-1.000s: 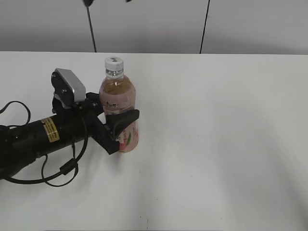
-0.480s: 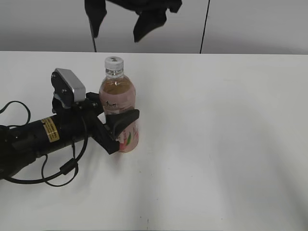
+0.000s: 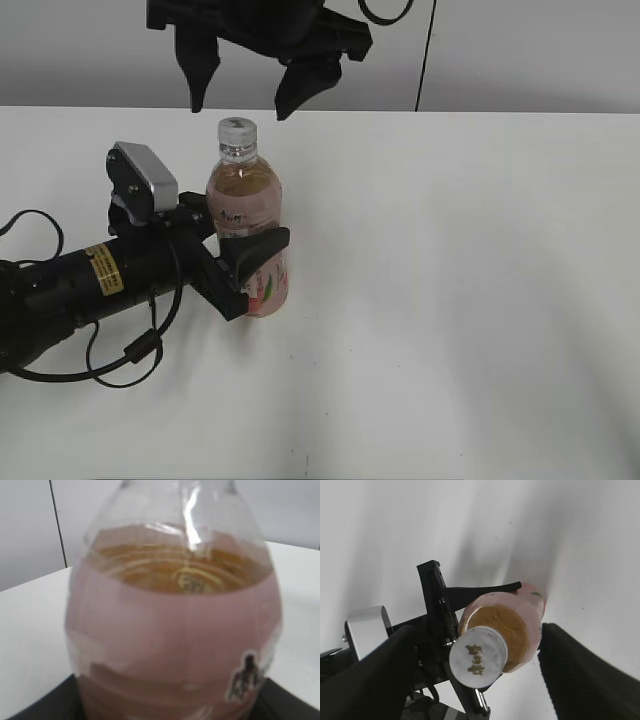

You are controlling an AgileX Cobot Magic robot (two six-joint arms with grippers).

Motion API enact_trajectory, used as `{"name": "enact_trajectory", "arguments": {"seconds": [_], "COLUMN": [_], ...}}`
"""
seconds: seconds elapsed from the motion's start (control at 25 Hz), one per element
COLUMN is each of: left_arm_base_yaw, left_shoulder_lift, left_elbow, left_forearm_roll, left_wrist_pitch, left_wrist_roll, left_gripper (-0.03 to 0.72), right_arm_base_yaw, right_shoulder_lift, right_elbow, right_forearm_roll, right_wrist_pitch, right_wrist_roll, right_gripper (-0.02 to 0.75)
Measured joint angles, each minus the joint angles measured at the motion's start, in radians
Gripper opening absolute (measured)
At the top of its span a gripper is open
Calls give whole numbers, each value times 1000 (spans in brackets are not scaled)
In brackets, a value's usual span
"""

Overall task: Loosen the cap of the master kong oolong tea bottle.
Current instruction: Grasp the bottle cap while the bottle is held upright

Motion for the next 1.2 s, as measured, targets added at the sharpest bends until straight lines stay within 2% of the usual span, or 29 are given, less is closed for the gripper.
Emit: {"name": "enact_trajectory", "arguments": {"seconds": [0.52, 0.64, 0.76, 0.84, 1.2], "left_arm_base_yaw": [0, 0, 0, 0, 0], "left_shoulder_lift": [0, 0, 0, 0, 0], "left_elbow": [0, 0, 0, 0, 0], "left_forearm_roll": [0, 0, -1, -2, -2], "left_wrist_pitch": [0, 0, 0, 0, 0], "left_wrist_roll": [0, 0, 0, 0, 0], "left_gripper": [385, 385, 385, 385, 385], "right_arm_base_yaw": [2, 2, 2, 0, 0], "right_shoulder_lift": [44, 44, 44, 44, 44], "right_elbow": [3, 3, 3, 3, 3], "right_forearm_roll": [65, 65, 54, 50, 50], "right_wrist_pitch": [0, 0, 2, 4, 4], "right_wrist_roll": [-14, -17, -28, -36, -57], "right_gripper": [571, 503, 356, 283, 283]}}
